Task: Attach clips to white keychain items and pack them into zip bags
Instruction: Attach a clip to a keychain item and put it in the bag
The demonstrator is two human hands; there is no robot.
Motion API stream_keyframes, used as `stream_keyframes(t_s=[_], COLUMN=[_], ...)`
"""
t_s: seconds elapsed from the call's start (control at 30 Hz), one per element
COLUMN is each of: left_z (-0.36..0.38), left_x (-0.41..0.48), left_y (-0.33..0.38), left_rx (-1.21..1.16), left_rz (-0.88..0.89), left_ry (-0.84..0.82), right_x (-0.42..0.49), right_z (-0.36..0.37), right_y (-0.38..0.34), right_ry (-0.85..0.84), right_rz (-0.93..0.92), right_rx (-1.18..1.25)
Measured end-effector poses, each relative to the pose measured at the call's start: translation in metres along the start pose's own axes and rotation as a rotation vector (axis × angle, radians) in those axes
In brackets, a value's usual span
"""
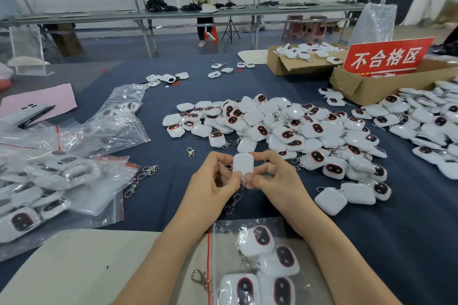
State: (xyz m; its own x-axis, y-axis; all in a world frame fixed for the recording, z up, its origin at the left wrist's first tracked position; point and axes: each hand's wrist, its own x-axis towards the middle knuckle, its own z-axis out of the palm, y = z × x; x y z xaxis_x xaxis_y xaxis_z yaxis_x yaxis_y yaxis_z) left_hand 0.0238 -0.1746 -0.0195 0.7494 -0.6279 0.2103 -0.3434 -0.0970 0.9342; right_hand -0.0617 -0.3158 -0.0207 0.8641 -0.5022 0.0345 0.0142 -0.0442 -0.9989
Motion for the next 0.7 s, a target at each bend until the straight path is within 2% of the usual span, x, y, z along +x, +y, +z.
stream_keyframes(t_s=[0.3, 0.5, 0.7], left_z=[0.0013, 0.0013, -0.0006], left_x=[-0.0049, -0.0051, -0.0004], left_y=[0.0038, 0.0027, -0.0041], left_rx=[0.232, 0.252, 0.182], left_rz=[0.289, 0.300, 0.141], left_ry=[0.049, 0.073, 0.066], right_x=[-0.0003, -0.0011, -0.0044], right_z=[0.0031, 0.0027, 0.0034], right_y=[0.0029, 0.0033, -0.0013], right_ry=[0.025, 0.033, 0.063], right_rz=[-0.017, -0.032, -0.187], right_rx=[-0.009, 0.000, -0.009])
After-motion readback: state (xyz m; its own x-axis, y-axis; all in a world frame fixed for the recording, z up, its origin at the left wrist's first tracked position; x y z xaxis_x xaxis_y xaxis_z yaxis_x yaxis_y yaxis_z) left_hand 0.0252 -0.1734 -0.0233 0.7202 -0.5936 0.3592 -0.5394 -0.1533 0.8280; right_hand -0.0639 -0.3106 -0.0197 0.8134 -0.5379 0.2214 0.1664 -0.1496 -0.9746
